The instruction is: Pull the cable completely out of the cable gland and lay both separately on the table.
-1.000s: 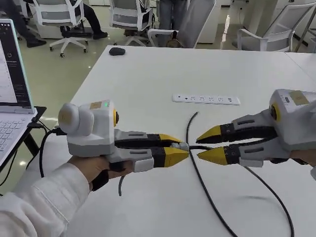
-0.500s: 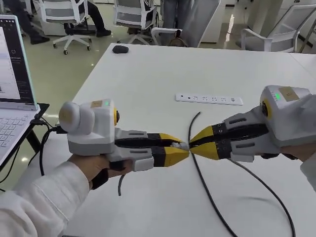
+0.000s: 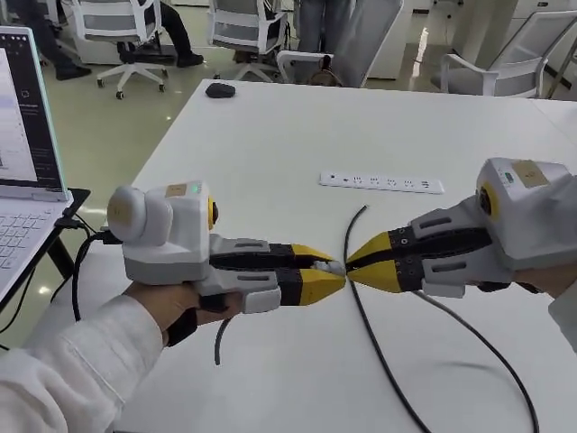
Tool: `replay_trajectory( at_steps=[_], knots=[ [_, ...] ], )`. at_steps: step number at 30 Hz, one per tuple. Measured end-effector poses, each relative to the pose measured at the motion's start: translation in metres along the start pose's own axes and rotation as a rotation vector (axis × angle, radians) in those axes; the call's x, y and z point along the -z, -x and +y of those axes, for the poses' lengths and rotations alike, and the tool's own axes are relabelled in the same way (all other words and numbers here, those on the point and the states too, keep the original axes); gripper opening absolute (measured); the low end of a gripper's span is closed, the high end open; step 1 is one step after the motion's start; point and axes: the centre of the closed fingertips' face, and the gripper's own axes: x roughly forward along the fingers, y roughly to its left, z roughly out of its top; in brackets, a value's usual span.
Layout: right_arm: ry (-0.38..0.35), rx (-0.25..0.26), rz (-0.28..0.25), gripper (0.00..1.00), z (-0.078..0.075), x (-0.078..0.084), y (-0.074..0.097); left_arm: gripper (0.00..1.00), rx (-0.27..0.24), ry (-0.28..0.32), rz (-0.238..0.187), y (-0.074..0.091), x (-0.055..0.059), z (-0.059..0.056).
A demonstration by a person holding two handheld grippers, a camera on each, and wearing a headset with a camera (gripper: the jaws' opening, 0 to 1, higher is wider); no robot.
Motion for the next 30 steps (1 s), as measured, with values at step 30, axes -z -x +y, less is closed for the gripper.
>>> replay_trajectory(
  at_steps=[30],
  knots=[
    [-0.064, 0.068, 0.018, 0.03, -0.009, 0.022, 0.02, 0.16, -0.02, 0.003, -0.004, 0.012, -0.005, 0.002]
  ],
)
